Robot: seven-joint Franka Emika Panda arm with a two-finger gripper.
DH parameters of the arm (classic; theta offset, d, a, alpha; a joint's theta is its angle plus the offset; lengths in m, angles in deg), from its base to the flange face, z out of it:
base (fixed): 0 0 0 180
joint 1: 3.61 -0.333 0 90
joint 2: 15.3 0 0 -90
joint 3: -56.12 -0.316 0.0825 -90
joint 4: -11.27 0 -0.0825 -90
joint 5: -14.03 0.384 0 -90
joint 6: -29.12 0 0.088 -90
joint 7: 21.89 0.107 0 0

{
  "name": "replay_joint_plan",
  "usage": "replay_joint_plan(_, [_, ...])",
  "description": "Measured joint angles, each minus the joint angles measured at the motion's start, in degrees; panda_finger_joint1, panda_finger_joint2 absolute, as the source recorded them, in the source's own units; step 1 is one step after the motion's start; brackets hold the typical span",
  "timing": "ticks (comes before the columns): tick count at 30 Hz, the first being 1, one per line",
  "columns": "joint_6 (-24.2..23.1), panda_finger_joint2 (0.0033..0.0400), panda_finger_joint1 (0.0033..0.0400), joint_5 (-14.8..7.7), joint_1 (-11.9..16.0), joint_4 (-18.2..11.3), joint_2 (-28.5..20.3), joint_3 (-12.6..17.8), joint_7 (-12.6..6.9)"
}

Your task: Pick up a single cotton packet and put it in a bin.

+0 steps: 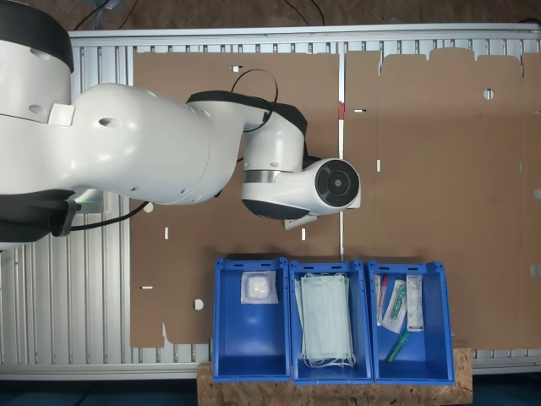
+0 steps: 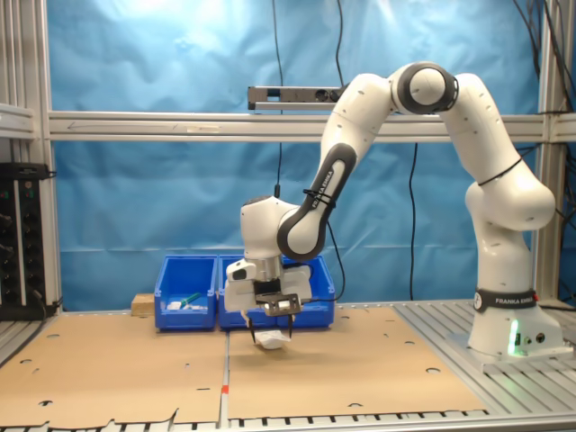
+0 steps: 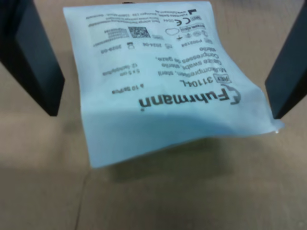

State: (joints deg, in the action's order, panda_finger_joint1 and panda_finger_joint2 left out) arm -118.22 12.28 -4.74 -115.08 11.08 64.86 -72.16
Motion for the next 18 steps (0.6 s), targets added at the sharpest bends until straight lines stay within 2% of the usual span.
replay_joint_plan(18, [-1.9,0.04,0.04,0.0,-0.1,-0.1,2.0,2.9,0.0])
